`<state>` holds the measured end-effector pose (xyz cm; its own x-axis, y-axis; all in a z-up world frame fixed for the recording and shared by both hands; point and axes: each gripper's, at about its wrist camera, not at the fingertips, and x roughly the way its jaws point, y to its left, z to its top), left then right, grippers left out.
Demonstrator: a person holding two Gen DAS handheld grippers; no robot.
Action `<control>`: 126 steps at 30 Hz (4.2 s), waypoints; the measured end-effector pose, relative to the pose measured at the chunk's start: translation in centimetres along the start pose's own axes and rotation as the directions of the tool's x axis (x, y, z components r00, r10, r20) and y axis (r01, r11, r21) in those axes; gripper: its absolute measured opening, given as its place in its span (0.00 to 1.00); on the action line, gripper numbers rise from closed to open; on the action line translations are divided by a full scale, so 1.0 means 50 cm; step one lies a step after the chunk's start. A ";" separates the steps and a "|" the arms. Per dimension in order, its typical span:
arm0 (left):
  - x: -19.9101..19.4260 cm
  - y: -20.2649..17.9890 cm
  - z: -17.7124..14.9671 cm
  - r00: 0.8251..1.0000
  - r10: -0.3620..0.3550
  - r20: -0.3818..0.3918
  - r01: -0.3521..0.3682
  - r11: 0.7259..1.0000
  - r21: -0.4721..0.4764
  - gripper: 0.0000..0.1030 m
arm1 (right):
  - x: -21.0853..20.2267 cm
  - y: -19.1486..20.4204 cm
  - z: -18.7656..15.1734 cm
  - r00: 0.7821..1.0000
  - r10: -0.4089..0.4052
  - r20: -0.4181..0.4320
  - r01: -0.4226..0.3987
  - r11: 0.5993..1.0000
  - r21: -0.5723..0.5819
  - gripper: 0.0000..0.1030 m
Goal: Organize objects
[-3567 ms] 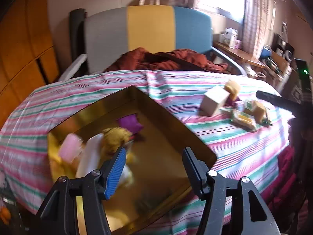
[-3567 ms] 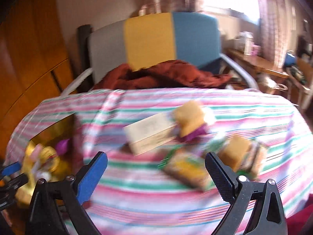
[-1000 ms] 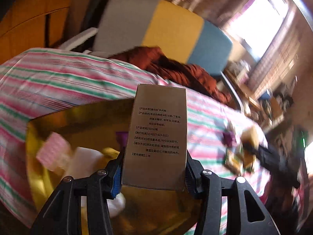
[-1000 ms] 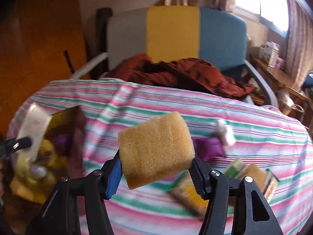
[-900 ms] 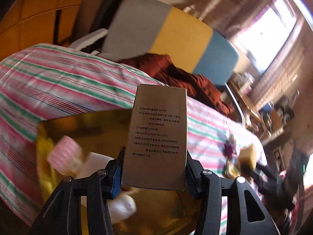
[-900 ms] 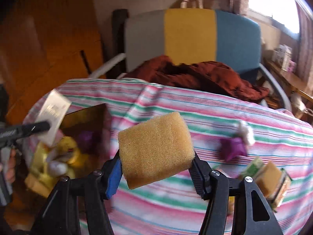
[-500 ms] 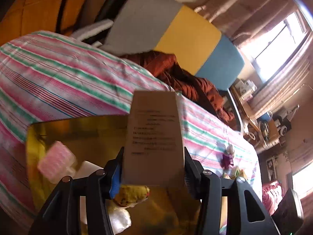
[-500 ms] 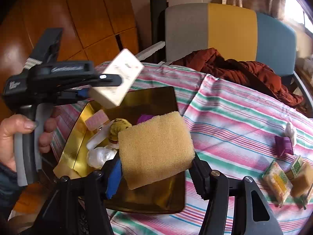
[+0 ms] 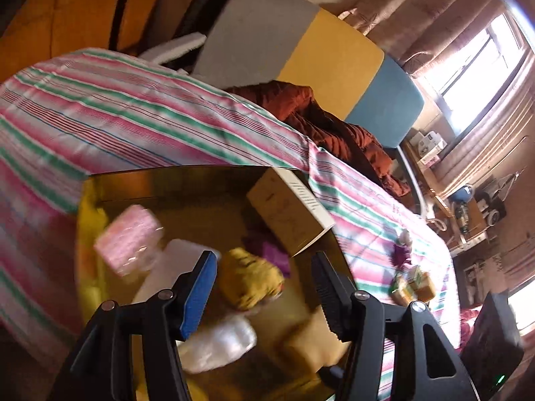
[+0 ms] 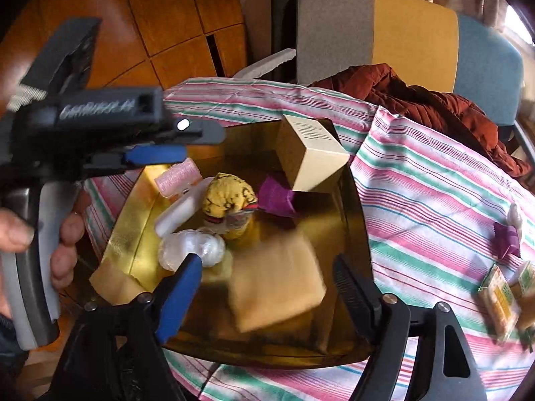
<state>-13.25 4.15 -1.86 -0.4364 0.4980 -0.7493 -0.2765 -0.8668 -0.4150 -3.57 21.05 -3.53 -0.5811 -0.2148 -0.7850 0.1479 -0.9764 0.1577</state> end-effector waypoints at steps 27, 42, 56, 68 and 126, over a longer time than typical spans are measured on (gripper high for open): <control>-0.120 -0.023 -0.153 0.925 0.322 0.202 -0.347 0.932 0.104 0.58 | -0.054 0.047 -0.053 0.986 -0.126 0.110 0.123 0.992 0.036 0.90; -0.125 -0.035 -0.168 0.887 0.392 0.244 -0.425 0.900 0.100 0.58 | -0.056 0.030 -0.072 0.977 -0.165 0.132 0.156 0.985 0.070 0.94; -0.141 -0.054 -0.186 0.838 0.459 0.296 -0.511 0.850 0.126 0.58 | -0.057 0.021 -0.093 0.976 -0.165 0.144 0.154 0.984 0.086 0.96; -0.144 -0.072 -0.191 0.846 0.433 0.310 -0.497 0.852 0.166 0.58 | -0.063 0.016 -0.100 0.974 -0.170 0.147 0.156 0.983 0.097 0.97; 0.148 -0.475 -0.212 0.972 0.011 -0.233 0.117 0.841 0.528 0.70 | -0.346 -0.705 -0.268 0.837 -0.545 0.046 0.237 0.438 0.867 1.00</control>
<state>-0.85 28.16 -3.02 -0.2278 0.4690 -0.8533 -0.7361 -0.6566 -0.1644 11.99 59.50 -3.51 -0.6042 0.3506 -0.7156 -0.7669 -0.4997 0.4026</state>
